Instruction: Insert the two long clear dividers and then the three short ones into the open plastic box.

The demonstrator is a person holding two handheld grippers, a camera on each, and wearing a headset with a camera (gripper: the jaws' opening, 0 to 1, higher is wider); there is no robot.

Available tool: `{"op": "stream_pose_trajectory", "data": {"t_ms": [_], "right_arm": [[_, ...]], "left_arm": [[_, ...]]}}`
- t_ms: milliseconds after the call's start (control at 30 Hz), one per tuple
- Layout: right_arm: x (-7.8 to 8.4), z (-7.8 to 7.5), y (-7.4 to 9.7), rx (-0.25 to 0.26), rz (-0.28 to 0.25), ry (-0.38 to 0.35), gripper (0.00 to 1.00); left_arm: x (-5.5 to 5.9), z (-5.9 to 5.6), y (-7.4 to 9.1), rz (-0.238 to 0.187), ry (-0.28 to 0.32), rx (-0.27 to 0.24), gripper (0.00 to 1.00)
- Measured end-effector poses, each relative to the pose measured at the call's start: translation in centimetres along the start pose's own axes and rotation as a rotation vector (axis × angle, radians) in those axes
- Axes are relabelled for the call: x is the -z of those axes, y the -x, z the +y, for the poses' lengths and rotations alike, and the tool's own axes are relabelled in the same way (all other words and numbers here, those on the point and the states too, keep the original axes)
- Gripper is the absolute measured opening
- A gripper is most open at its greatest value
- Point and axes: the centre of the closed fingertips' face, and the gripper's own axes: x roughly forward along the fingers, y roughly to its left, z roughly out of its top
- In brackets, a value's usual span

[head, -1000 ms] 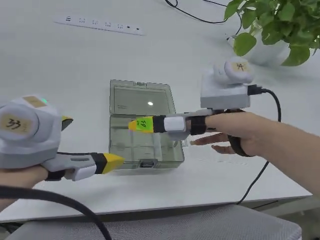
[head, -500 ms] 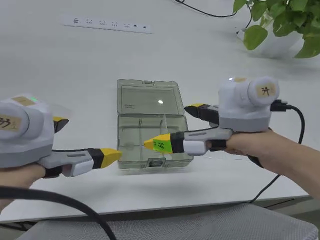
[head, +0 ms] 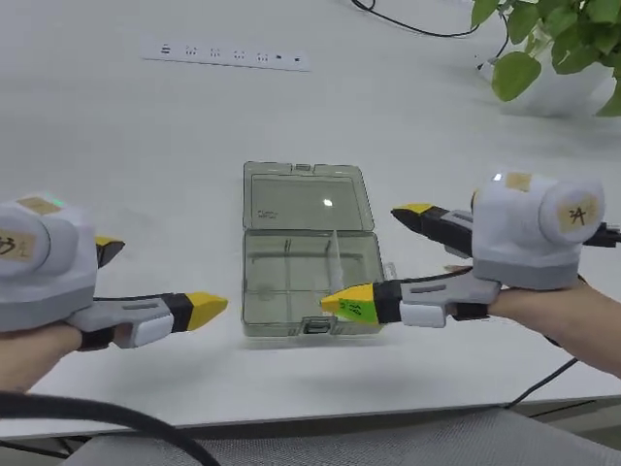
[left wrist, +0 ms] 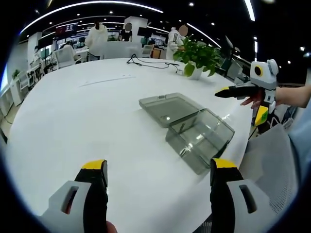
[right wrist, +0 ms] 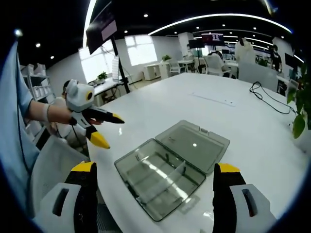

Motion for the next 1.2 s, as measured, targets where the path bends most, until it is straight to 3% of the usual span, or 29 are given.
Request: {"op": "stream_pose_trajectory", "data": {"t_ms": [167,300,400,667,833,900,1000,1067,1200], "right_arm": [[0.3,0.1,0.6,-0.001,0.003,-0.002,1.00],[1.3,-0.2,1.2,0.000,0.014,-0.010,1.00],[1.5,-0.1,1.4,0.006,0.009,-0.009,1.00],[2.2,-0.9,2.5,0.033,0.001,-0.034,1.00],[2.1,-1.1,3.0,0.046,-0.013,-0.045,1.00],[2.2,-1.2,3.1,0.052,-0.013,-0.045,1.00],[2.3,-1.5,3.4,0.063,-0.016,-0.052,1.00],[2.2,-1.5,3.5,0.066,-0.020,-0.057,1.00],[2.2,-1.5,3.7,0.075,-0.029,-0.068,0.99]], "left_arm": [[0.9,2.0,-0.1,0.045,-0.010,-0.040,0.87],[1.6,4.4,-0.1,0.085,-0.019,-0.112,0.81],[1.8,5.7,-0.1,0.106,-0.016,-0.147,0.83],[2.5,8.1,-0.4,0.195,-0.074,-0.189,0.79],[2.9,8.9,-0.7,0.242,-0.086,-0.211,0.78],[2.9,8.9,-0.8,0.253,-0.089,-0.204,0.72],[3.0,9.5,-0.8,0.276,-0.098,-0.224,0.71],[3.0,9.4,-0.9,0.286,-0.089,-0.210,0.65],[3.1,9.7,-1.0,0.315,-0.085,-0.216,0.61]]}}
